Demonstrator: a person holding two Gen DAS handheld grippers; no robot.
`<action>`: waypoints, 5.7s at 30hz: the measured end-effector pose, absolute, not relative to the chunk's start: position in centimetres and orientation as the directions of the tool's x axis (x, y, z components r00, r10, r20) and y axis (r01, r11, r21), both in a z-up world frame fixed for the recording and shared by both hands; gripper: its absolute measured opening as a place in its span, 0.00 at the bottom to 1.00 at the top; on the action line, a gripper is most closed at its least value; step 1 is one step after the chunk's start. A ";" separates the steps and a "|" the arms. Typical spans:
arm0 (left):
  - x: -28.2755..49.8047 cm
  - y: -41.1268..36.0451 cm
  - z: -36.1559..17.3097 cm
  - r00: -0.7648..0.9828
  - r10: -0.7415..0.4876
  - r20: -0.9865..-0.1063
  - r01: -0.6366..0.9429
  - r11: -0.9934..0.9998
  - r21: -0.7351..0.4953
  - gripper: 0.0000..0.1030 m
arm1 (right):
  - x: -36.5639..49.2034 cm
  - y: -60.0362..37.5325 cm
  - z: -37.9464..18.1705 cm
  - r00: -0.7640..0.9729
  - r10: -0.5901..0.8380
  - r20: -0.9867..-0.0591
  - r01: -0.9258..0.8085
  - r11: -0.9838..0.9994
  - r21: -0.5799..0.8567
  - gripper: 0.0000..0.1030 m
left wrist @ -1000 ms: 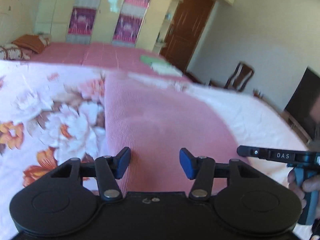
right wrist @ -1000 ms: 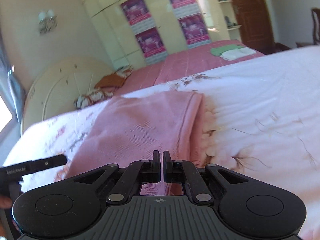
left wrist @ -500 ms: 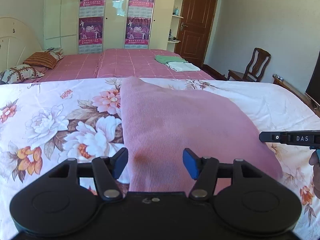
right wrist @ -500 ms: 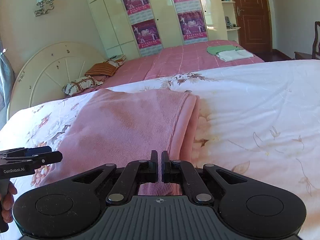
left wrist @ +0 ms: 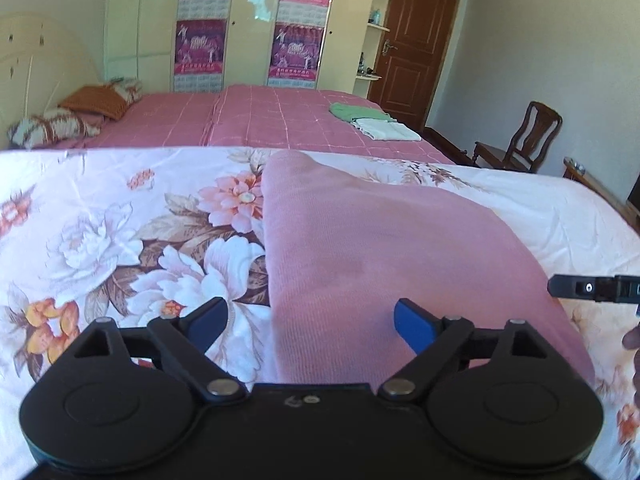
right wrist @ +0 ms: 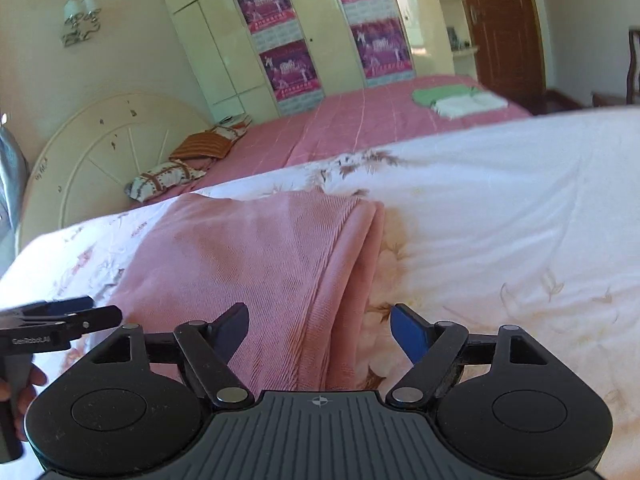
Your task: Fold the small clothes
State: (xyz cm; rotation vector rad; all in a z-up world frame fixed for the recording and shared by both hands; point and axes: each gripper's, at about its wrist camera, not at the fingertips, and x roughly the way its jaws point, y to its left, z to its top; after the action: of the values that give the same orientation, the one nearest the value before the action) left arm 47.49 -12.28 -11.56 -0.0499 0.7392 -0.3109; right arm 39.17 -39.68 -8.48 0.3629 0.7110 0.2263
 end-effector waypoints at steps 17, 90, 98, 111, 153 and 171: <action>53.4 -11.1 -14.2 0.511 -0.472 -0.719 0.242 0.881 -0.407 0.85 | 43.6 -42.3 -10.8 0.564 0.546 -0.619 -0.087 0.785 0.613 0.66; 43.9 17.9 -7.5 0.684 -0.364 -0.632 0.395 0.913 -0.099 0.45 | 40.9 -5.4 -6.4 0.647 0.401 -0.648 -0.242 0.914 0.324 0.17; 45.1 16.2 -10.2 0.644 -0.321 -0.695 0.437 0.899 -0.010 0.46 | 43.5 -2.6 -10.8 0.597 0.282 -0.751 -0.293 0.948 0.123 0.12; 36.0 20.2 -10.6 0.677 -0.342 -0.652 0.371 0.923 -0.099 0.34 | 32.8 -0.5 -8.5 0.556 0.335 -0.761 -0.489 0.872 0.028 0.12; 6.5 10.5 1.1 0.859 -0.092 -0.504 0.090 0.996 -0.030 0.99 | 5.5 -7.4 1.0 0.835 0.198 -0.514 -0.133 0.978 0.161 1.00; -1.6 8.6 4.5 0.888 -0.118 -0.445 0.106 0.993 -0.052 0.99 | -5.9 -8.3 5.3 0.877 0.151 -0.455 -0.114 0.988 0.109 1.00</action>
State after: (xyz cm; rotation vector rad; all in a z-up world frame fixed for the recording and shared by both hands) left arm -1.61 8.63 4.51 -0.0264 0.4644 -0.1164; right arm -5.89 -8.25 5.34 0.0794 0.4808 0.1386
